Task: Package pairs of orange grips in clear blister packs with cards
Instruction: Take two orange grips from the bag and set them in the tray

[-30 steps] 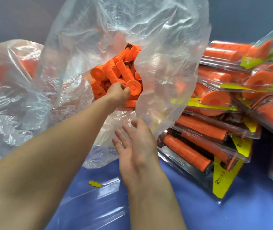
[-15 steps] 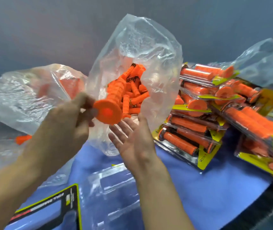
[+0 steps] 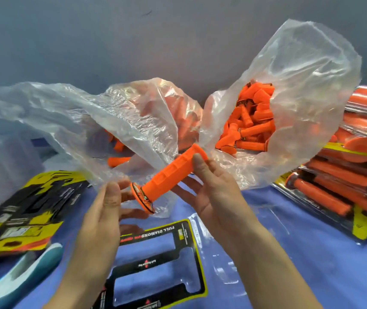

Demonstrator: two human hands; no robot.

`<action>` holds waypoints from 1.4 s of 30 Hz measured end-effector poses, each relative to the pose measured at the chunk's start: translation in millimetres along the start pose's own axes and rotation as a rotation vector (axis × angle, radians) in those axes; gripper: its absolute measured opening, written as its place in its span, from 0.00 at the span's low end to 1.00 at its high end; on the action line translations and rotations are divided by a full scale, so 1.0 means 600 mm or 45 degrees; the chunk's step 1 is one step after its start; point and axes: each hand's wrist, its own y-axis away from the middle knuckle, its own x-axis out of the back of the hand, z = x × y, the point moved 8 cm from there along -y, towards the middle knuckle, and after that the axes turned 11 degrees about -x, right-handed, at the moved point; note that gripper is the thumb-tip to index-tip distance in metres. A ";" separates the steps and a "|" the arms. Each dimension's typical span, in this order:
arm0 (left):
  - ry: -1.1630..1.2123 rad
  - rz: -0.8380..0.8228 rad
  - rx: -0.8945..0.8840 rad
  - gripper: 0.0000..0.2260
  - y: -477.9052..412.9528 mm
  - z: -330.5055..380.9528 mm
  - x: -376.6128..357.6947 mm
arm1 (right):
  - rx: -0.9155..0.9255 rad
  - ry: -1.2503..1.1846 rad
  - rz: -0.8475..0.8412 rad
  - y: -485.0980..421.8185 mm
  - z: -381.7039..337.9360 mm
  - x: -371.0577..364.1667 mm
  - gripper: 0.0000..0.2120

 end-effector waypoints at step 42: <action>-0.251 0.073 -0.228 0.09 0.038 0.039 0.057 | 0.066 0.812 0.015 0.023 0.105 -0.091 0.07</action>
